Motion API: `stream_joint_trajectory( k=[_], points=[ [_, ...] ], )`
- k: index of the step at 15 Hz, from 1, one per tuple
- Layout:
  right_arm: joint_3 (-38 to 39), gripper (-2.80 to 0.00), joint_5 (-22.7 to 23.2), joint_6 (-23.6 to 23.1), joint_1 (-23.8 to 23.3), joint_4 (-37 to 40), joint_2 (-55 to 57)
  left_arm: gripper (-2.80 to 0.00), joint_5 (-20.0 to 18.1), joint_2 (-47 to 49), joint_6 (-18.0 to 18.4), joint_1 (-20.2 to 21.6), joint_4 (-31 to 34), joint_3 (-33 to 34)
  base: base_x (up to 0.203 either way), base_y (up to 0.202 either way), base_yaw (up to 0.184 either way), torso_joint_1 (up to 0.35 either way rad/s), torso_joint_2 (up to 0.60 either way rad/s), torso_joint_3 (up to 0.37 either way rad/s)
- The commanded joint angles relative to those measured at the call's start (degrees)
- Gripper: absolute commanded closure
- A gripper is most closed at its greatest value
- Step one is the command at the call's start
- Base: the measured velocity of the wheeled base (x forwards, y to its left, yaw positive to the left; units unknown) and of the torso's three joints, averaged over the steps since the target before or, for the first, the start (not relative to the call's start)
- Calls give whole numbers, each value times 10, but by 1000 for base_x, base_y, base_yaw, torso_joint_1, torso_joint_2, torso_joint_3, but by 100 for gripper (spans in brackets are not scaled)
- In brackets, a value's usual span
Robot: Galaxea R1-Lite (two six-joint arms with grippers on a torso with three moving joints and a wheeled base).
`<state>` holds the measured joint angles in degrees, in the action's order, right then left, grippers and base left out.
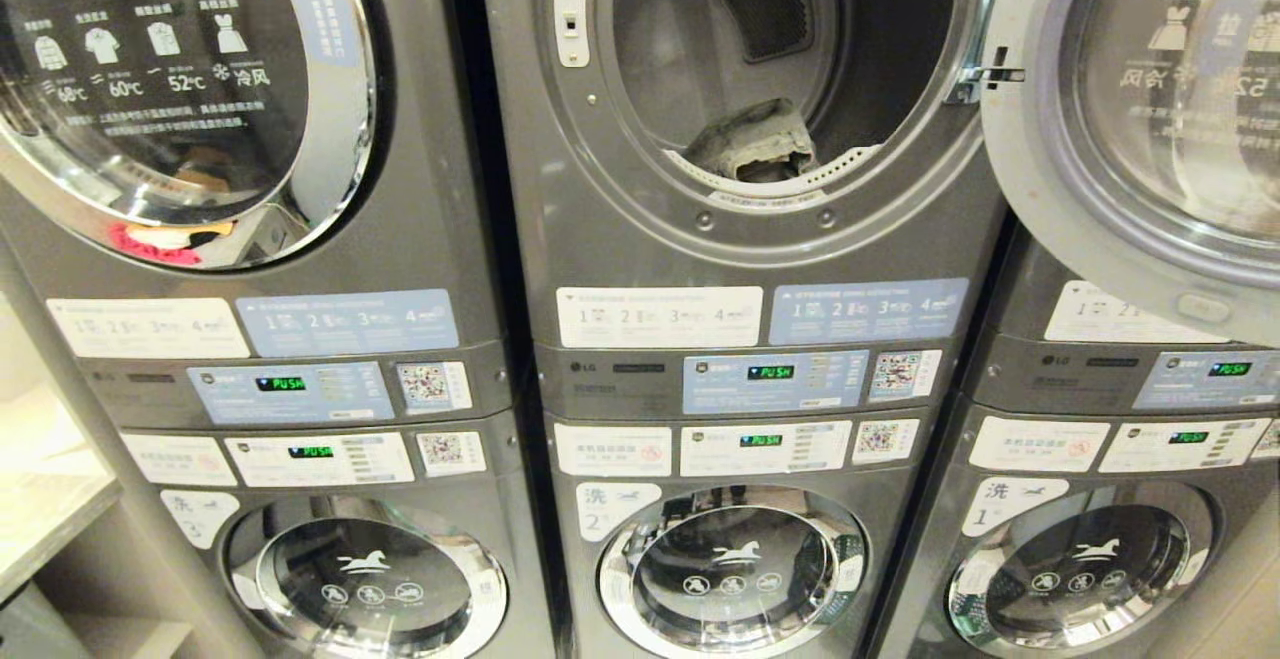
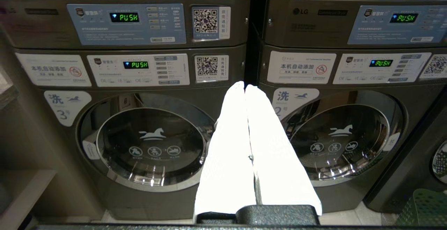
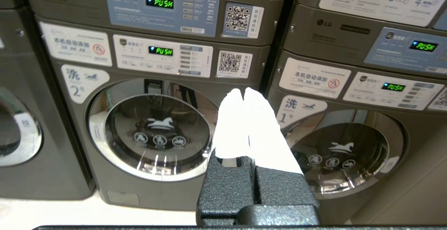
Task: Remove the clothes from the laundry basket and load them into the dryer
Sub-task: Close the dryer
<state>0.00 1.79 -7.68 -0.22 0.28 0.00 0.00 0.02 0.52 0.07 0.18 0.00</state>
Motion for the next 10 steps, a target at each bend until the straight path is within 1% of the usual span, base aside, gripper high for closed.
stream_joint_trajectory(
  k=[1, 2, 3, 6, 8, 9, 10],
  points=[
    [0, 0, 1, 2, 0, 0, 1, 0, 0, 0, 0, 0, 0, 1, -193, 0, 0, 2, 0, 0],
    [0, 0, 2, 5, 0, 0, 1, 0, 0, 0, 0, 0, 0, 1, -161, 0, 1, 2, 2, 2],
    [0, 0, 1, 5, 0, 0, 1, 0, 0, 0, -1, 0, 0, 1, -70, 0, -6, -3, -12, 3],
    [0, 0, 5, -1, 0, 0, 1, 0, 1, 0, -1, 0, 0, 1, 0, 0, 0, 9, 1, -4],
    [0, 0, -1, -3, 0, -2, 1, 0, 1, 0, -1, 0, 0, 1, 0, 0, 0, 0, 0, 0],
    [-20, 0, -2, -11, 0, 0, 2, 0, 1, 0, -1, 0, 0, 1, 0, 0, 0, 0, 0, 0],
    [-58, 0, -3, -23, 0, 10, 11, 0, 1, 0, -1, 0, 0, 1, 0, 0, 0, 0, 0, 0]
  ],
)
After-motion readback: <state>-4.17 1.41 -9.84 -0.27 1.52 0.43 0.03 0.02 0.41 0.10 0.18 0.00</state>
